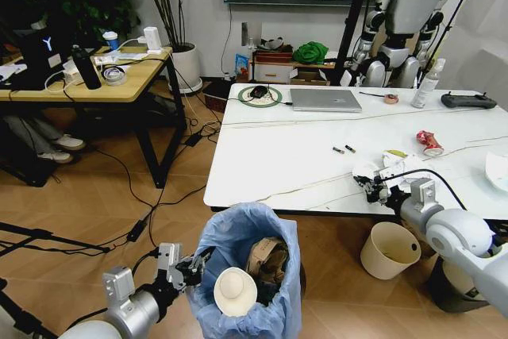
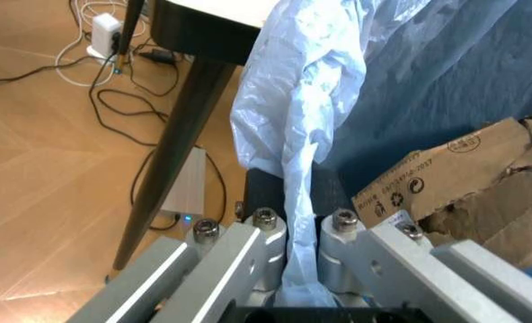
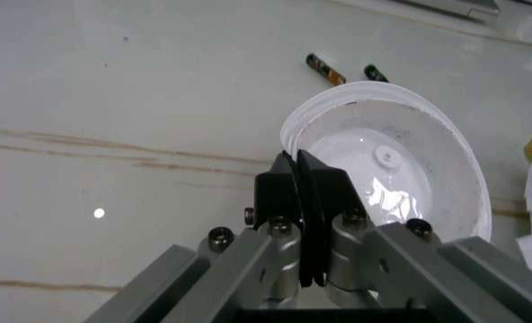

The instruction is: Pick up the trash bin and place the trash from the table into it.

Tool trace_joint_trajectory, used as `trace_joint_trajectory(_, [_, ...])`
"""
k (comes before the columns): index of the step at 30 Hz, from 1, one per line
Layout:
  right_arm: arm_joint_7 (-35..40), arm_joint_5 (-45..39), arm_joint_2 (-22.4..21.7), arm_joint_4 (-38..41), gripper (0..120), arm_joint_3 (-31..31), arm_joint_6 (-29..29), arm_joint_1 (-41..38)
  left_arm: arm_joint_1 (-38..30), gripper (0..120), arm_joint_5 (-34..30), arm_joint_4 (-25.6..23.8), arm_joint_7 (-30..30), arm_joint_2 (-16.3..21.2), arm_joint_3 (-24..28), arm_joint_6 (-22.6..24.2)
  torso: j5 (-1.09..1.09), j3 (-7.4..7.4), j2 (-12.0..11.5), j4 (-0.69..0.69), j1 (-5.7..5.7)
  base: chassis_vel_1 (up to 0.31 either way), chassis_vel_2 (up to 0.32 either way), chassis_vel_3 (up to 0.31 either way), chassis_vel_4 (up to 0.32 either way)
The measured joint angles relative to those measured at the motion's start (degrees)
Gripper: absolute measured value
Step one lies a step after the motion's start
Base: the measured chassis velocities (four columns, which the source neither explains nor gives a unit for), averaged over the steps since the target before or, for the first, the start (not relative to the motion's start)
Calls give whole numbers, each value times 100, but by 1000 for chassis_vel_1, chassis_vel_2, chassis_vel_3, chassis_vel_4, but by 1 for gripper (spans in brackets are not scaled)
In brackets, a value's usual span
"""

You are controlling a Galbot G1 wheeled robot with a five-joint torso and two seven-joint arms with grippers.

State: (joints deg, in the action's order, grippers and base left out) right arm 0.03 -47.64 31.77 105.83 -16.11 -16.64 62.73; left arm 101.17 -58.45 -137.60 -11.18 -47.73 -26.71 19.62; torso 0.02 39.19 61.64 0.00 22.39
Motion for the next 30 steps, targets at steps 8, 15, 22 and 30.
trace_joint_trajectory(8, [3, -474, -38, 689, 0, -214, 555, -27, -202, 0, -68, 24, -22, 188, 221, 0, -2, 0, 0, 0, 0, 0, 0, 0, 0])
trace_joint_trajectory(15, [-753, -992, -195, 1616, 0, -169, 1250, 35, -582, 0, -239, 148, -124, 269, 411, 12, -2, 0, 0, 0, 0, 0, 0, 0, 0])
trace_joint_trajectory(22, [-1932, -1083, -642, 2093, 0, -43, 1863, 365, -844, 0, -369, 215, -234, 243, 602, 45, -2, 0, 0, -1, 0, 0, 0, 0, 0])
trace_joint_trajectory(30, [-2737, -1127, -1022, 2457, 0, 256, 1973, 327, -1011, 0, -378, 304, -300, 69, 816, 82, -2, 0, 0, 0, 0, 0, 0, 0, 0])
